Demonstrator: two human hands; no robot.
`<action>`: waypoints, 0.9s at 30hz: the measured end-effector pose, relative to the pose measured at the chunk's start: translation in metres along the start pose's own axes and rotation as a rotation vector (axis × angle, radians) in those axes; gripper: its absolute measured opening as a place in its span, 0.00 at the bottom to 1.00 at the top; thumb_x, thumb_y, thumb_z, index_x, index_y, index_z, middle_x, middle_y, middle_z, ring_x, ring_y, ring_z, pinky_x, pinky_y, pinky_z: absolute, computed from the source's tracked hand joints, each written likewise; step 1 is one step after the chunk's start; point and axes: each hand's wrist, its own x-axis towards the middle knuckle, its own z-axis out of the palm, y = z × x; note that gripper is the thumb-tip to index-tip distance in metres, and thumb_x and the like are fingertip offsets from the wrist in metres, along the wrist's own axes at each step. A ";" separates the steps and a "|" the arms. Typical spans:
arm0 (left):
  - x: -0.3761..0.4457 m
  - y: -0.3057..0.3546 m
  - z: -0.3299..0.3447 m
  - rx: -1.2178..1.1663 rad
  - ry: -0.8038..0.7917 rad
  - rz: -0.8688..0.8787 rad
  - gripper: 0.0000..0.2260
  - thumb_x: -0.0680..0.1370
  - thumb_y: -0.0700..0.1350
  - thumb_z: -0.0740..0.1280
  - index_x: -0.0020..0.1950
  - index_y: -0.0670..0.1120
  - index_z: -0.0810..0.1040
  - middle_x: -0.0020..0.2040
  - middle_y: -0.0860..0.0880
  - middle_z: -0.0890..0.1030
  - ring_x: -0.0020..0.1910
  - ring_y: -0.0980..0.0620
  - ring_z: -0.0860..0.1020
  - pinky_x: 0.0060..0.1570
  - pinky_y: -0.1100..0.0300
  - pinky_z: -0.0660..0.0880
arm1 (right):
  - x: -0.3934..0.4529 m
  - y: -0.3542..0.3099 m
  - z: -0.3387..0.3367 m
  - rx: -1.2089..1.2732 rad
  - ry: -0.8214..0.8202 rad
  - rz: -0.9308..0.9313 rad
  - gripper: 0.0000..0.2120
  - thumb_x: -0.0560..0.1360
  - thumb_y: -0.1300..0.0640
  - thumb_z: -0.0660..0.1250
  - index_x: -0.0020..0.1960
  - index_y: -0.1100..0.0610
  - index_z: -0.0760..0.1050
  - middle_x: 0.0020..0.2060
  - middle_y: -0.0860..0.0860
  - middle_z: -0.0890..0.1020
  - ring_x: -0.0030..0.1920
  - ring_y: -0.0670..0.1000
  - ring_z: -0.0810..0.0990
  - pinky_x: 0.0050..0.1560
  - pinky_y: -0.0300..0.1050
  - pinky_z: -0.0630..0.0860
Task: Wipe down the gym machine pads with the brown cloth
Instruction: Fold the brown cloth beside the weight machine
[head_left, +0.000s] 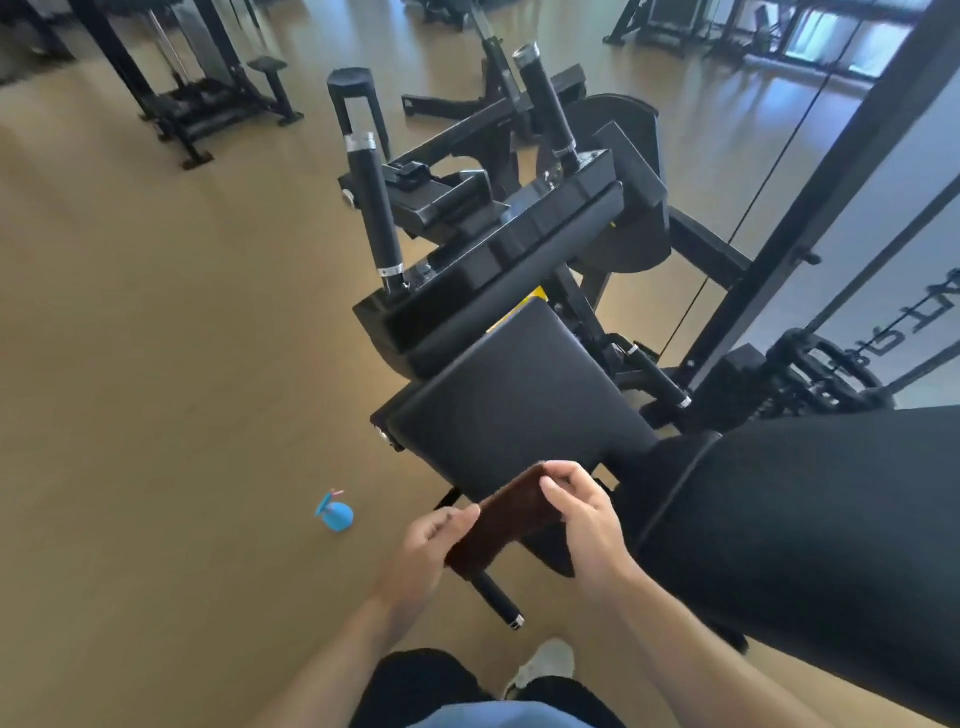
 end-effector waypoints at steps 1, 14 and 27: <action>0.006 0.007 0.001 0.003 -0.057 -0.035 0.23 0.78 0.64 0.64 0.59 0.48 0.83 0.53 0.45 0.86 0.56 0.47 0.84 0.60 0.53 0.79 | 0.005 -0.005 0.002 -0.012 -0.045 -0.020 0.06 0.83 0.66 0.63 0.53 0.61 0.78 0.40 0.51 0.85 0.42 0.48 0.84 0.41 0.38 0.81; 0.084 0.077 0.020 -0.141 -0.369 0.068 0.04 0.80 0.45 0.68 0.46 0.48 0.78 0.43 0.46 0.84 0.46 0.51 0.82 0.47 0.55 0.76 | 0.039 -0.039 -0.008 -0.339 0.099 -0.224 0.12 0.79 0.66 0.70 0.58 0.52 0.82 0.51 0.47 0.87 0.56 0.50 0.85 0.61 0.53 0.81; 0.103 0.103 0.039 -0.001 -0.534 -0.200 0.15 0.83 0.52 0.64 0.56 0.41 0.79 0.47 0.42 0.86 0.45 0.46 0.85 0.38 0.54 0.79 | 0.030 -0.035 -0.005 -0.237 0.241 -0.122 0.06 0.79 0.70 0.68 0.51 0.63 0.82 0.52 0.47 0.86 0.55 0.41 0.84 0.54 0.40 0.81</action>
